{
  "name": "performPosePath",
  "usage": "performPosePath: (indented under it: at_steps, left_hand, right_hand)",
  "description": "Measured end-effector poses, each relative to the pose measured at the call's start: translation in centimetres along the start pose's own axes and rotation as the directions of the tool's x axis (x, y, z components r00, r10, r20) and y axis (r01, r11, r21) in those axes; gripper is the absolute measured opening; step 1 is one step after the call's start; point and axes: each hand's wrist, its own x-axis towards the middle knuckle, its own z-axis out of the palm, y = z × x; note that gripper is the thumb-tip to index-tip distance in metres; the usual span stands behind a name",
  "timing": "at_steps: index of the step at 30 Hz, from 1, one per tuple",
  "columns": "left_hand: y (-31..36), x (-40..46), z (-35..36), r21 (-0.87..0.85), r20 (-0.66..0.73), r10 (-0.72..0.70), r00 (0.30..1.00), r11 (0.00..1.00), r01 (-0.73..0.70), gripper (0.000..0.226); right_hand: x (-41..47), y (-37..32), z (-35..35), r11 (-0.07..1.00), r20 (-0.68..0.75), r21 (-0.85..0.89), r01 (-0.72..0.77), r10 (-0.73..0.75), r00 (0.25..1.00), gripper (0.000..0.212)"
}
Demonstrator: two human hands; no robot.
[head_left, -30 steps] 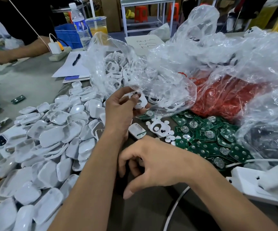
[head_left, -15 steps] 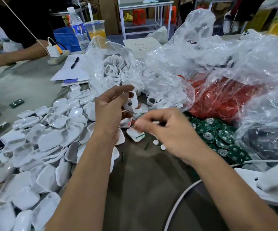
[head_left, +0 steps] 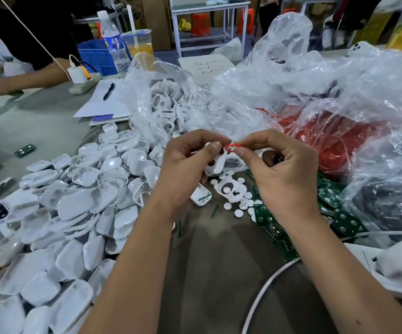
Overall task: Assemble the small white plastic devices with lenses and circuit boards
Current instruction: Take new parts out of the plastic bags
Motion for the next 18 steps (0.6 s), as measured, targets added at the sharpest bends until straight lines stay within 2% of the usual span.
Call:
performPosePath:
  at_steps: [3,8,18]
  left_hand:
    - [0.04,-0.06,-0.15,0.023,0.023,0.061,0.998,0.998,-0.061,0.006]
    - [-0.29,0.05,-0.04,-0.020,0.039,0.135,0.990,0.991,-0.134,0.012]
    - [-0.41,0.08,0.14,-0.024,0.067,0.138,0.988,0.990,-0.136,0.008]
  right_hand:
    - [-0.02,-0.14,-0.10,0.993,-0.019,-0.089,0.079,-0.081,0.997,0.010]
    - [0.06,-0.22,-0.10,0.973,-0.033,-0.164,0.164,-0.171,0.985,0.006]
    - [0.14,-0.13,0.00,0.967,-0.017,-0.172,0.186,-0.192,0.981,0.006]
